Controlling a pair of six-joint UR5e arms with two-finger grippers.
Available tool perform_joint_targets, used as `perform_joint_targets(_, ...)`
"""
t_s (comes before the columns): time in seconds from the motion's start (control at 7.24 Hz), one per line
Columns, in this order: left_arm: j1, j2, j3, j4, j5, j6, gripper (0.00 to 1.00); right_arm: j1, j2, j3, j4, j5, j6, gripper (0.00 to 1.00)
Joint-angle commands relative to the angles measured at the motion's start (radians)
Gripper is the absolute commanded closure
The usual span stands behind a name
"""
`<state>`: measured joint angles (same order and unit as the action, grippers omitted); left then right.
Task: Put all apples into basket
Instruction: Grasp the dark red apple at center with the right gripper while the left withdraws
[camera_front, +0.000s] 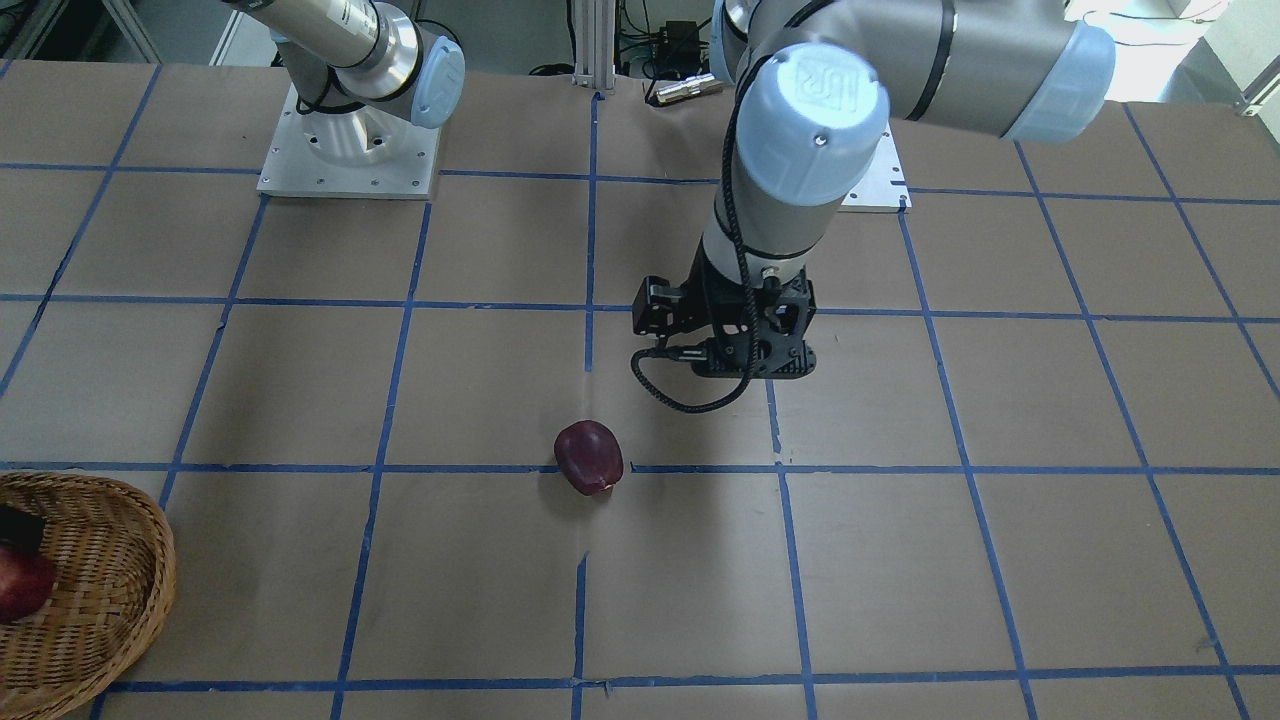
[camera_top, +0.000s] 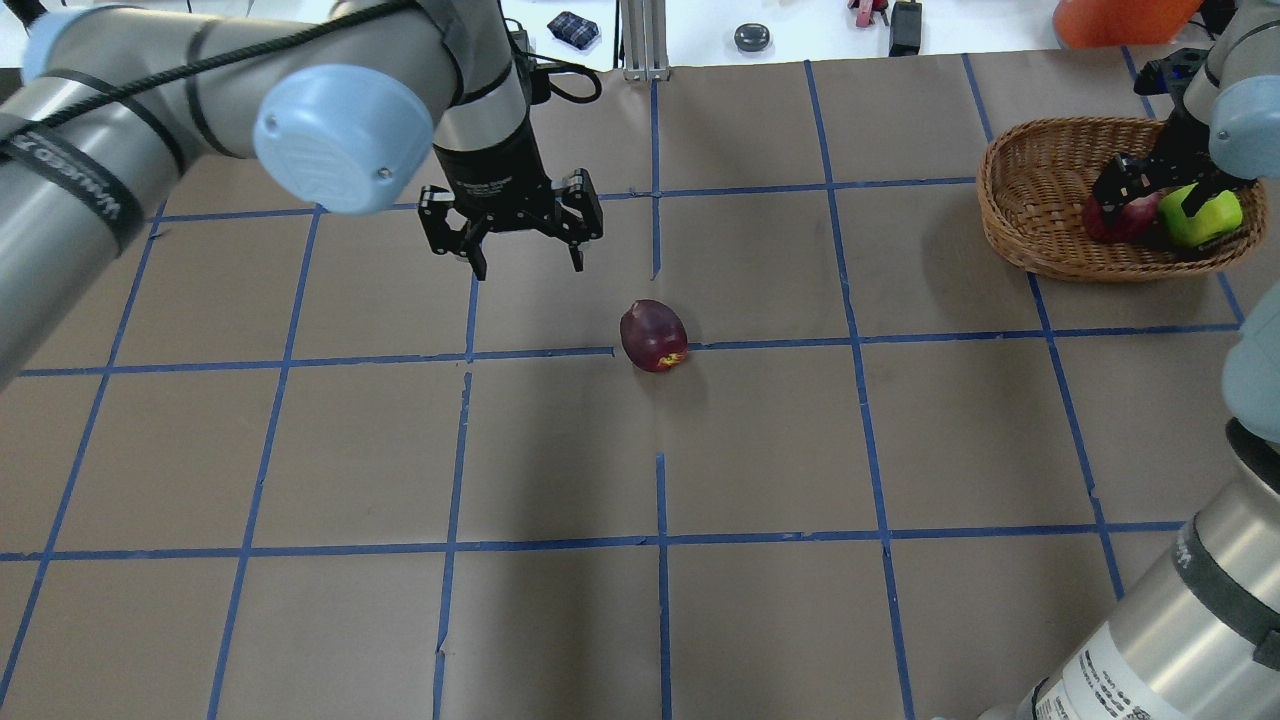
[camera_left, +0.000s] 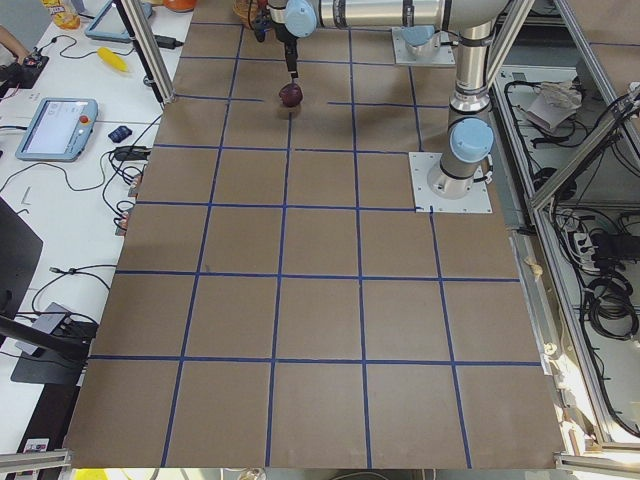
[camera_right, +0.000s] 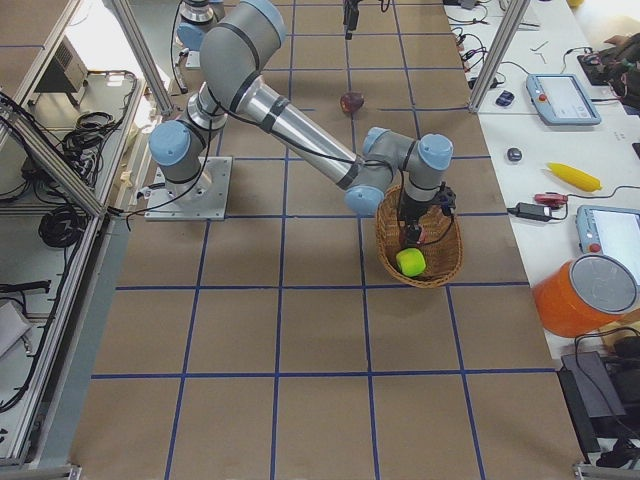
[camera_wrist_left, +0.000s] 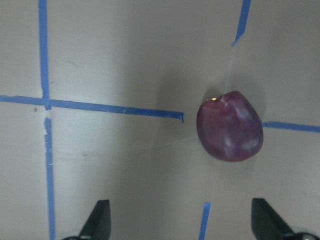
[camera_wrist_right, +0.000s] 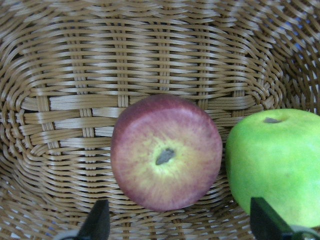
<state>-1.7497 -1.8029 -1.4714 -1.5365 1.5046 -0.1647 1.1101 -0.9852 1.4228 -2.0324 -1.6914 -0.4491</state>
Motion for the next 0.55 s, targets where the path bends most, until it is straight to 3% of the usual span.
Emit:
perform_joint_targets(0.0, 0.097, 0.112, -0.048, -0.015, 0.006, 0.202, 0.00, 0.042, -0.118, 0.002, 0.190, 0.037, 0.006, 0.00)
perform_joint_targets(0.14, 0.117, 0.150, -0.111, 0.054, 0.005, 0.194, 0.00, 0.118, -0.159, 0.007, 0.269, 0.106, 0.057, 0.00)
perform_joint_targets(0.28, 0.116, 0.187, -0.185, 0.146, 0.009, 0.198, 0.00, 0.219, -0.191, 0.008, 0.334, 0.114, 0.210, 0.00)
perform_joint_targets(0.41, 0.115, 0.204, -0.196, 0.192, 0.047, 0.195, 0.00, 0.349, -0.200, 0.010, 0.343, 0.159, 0.263, 0.00)
